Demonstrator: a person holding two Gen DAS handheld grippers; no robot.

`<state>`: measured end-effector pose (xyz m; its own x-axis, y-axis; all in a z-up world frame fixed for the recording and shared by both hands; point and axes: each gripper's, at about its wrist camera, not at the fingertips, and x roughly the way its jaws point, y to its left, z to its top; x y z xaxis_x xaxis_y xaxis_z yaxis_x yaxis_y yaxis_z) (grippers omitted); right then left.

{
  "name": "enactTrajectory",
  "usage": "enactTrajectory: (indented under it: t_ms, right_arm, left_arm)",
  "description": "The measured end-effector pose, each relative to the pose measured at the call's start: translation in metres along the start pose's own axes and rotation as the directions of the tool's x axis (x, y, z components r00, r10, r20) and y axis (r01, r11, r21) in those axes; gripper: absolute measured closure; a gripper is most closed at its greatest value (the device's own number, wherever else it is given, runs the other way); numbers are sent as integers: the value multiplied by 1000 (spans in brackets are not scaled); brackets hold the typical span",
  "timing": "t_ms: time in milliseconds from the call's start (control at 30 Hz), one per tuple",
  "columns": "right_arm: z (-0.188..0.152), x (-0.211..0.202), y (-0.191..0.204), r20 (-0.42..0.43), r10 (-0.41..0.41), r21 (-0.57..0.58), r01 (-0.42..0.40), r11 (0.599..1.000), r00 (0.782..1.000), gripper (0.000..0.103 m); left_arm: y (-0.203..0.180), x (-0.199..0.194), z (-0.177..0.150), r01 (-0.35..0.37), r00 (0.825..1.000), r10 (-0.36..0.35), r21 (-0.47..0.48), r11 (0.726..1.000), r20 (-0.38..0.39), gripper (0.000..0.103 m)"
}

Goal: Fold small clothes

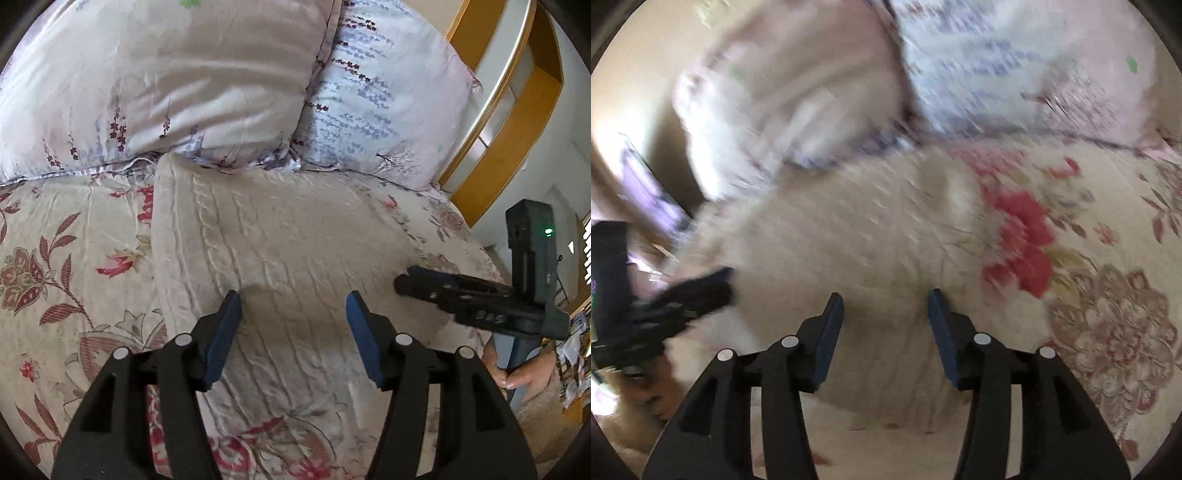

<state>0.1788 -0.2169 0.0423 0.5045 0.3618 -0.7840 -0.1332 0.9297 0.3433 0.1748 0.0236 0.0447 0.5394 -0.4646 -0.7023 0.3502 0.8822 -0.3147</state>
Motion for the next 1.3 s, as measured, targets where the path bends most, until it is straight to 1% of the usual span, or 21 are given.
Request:
enactTrajectory:
  t_ms: [67, 200, 233, 267, 300, 333, 367, 400, 433, 500, 533, 567, 633, 700, 800, 833, 867, 967, 1100, 1167, 1300]
  right_arm:
    - [2, 4, -4, 10, 5, 29, -5, 1000, 1000, 51]
    - [-4, -8, -4, 43, 1, 38, -2, 999, 999, 50]
    - [-7, -13, -2, 60, -6, 31, 4, 1000, 998, 46]
    - [-9, -19, -1, 77, -12, 28, 10, 1000, 997, 43]
    - [-12, -25, 0, 92, -18, 25, 16, 1000, 996, 35]
    - [-14, -30, 1, 110, -40, 24, 38, 999, 993, 25]
    - [-17, -36, 2, 133, -80, 23, 78, 997, 988, 19]
    - [-20, -42, 3, 156, -115, 20, 113, 993, 981, 12]
    - [-22, -45, 3, 171, -135, 18, 134, 991, 976, 9]
    - [-29, -54, 4, 205, -175, 16, 175, 984, 963, 8]
    - [-33, -58, 5, 215, -195, 18, 196, 981, 957, 1]
    - [-36, -61, 5, 230, -224, 24, 224, 974, 947, 1]
    - [-42, -64, 6, 246, -271, 31, 272, 962, 930, 1]
    - [-48, -63, 8, 233, -304, 34, 305, 952, 924, 1]
    - [-60, -55, 12, 186, -281, 21, 282, 959, 942, 1]
    - [-63, -51, 14, 169, -278, 16, 279, 960, 946, 1]
    - [-67, -46, 17, 154, -281, 5, 284, 959, 947, 1]
    - [-74, -35, 26, 121, -300, -19, 304, 952, 946, 1]
    - [-80, -25, 33, 84, -294, -33, 297, 954, 952, 1]
    - [-81, -22, 35, 68, -296, -39, 299, 954, 953, 1]
    - [-83, -16, 37, 46, -311, -51, 314, 948, 949, 1]
  left_arm:
    - [0, 3, -2, -23, 1000, 23, 11, 1000, 15, 49]
    - [-3, -5, -7, -26, 998, 26, 4, 1000, 56, 48]
    - [-3, -12, -10, -21, 997, 20, 4, 1000, 73, 44]
    - [-4, -16, -10, -19, 996, 19, 4, 1000, 84, 36]
    - [-5, -22, -13, -32, 994, 31, 4, 999, 105, 30]
    - [-7, -29, -15, -75, 989, 74, 7, 997, 129, 21]
    - [-8, -34, -18, -114, 983, 111, 11, 993, 148, 15]
    - [-9, -42, -22, -164, 972, 159, 12, 986, 173, 12]
    - [-10, -44, -23, -191, 965, 186, 7, 982, 186, 7]
    - [-10, -54, -29, -226, 953, 222, -4, 974, 208, 4]
    - [-10, -58, -33, -244, 947, 240, -9, 970, 212, 2]
    - [-9, -61, -37, -268, 941, 265, -15, 963, 210, 2]
    - [-9, -65, -45, -320, 928, 318, -22, 947, 193, 2]
    - [-7, -64, -52, -356, 920, 358, -39, 934, 160, 2]
    - [-2, -58, -63, -351, 930, 356, -65, 934, 94, 2]
    - [-1, -56, -67, -355, 930, 359, -70, 932, 74, 2]
    - [-2, -52, -70, -371, 926, 375, -68, 926, 48, 2]
    - [-8, -42, -77, -410, 912, 411, -41, 911, 10, 2]
    - [-17, -29, -82, -426, 904, 426, -9, 905, -29, 2]
    - [-17, -22, -84, -441, 896, 440, -7, 897, -55, 2]
    - [-14, -14, -87, -439, 895, 436, -14, 898, -96, 2]
